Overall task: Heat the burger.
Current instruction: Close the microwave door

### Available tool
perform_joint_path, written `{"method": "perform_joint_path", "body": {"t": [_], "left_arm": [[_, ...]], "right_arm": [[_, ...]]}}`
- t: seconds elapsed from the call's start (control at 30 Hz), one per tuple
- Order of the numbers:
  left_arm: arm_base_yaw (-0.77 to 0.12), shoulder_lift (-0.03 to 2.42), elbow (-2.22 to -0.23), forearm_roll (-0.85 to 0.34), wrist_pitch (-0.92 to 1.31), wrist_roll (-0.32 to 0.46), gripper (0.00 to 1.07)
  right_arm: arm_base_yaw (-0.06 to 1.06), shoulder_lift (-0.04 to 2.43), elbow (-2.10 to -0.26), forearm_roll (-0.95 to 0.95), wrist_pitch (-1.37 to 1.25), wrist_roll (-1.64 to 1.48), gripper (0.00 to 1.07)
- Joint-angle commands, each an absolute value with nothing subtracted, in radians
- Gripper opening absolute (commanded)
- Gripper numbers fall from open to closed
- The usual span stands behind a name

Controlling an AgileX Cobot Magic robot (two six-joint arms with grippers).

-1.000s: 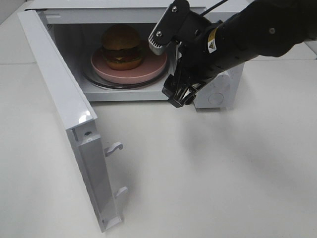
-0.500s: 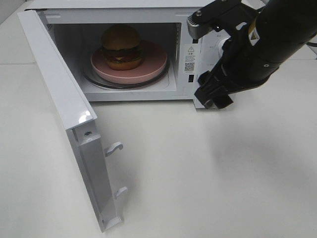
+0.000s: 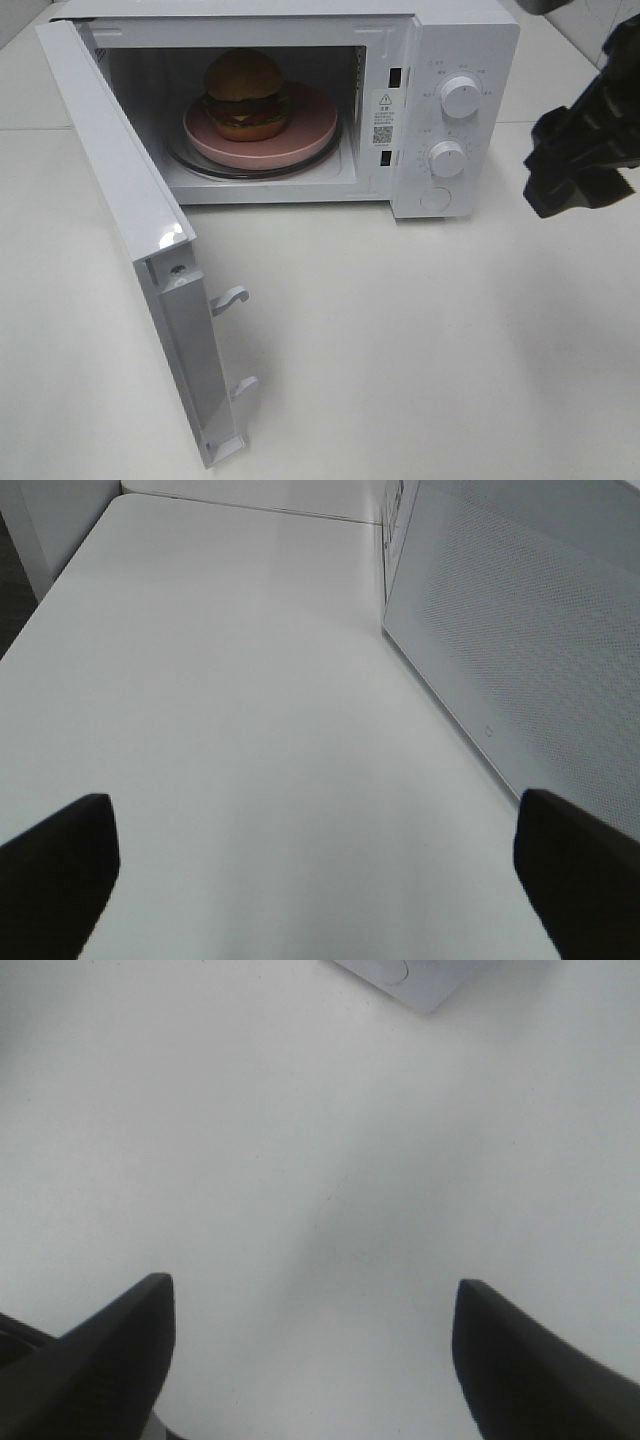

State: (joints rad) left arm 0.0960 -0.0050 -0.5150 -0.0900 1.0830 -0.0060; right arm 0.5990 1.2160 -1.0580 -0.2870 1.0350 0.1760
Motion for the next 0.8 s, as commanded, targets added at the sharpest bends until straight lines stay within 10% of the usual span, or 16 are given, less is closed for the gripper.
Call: {"method": "perform_joint_path", "body": {"t": [0.03, 0.8], "left_arm": [[0.099, -0.007, -0.513, -0.09, 1.069, -0.009, 1.0], [0.099, -0.007, -0.513, -0.09, 1.069, -0.009, 1.0]], "right_arm": [[0.596, 1.165, -1.056, -0.266, 1.096, 0.15, 0.76], [0.595, 0.627, -0.874, -0.269, 1.192, 0.154, 0.76]]}}
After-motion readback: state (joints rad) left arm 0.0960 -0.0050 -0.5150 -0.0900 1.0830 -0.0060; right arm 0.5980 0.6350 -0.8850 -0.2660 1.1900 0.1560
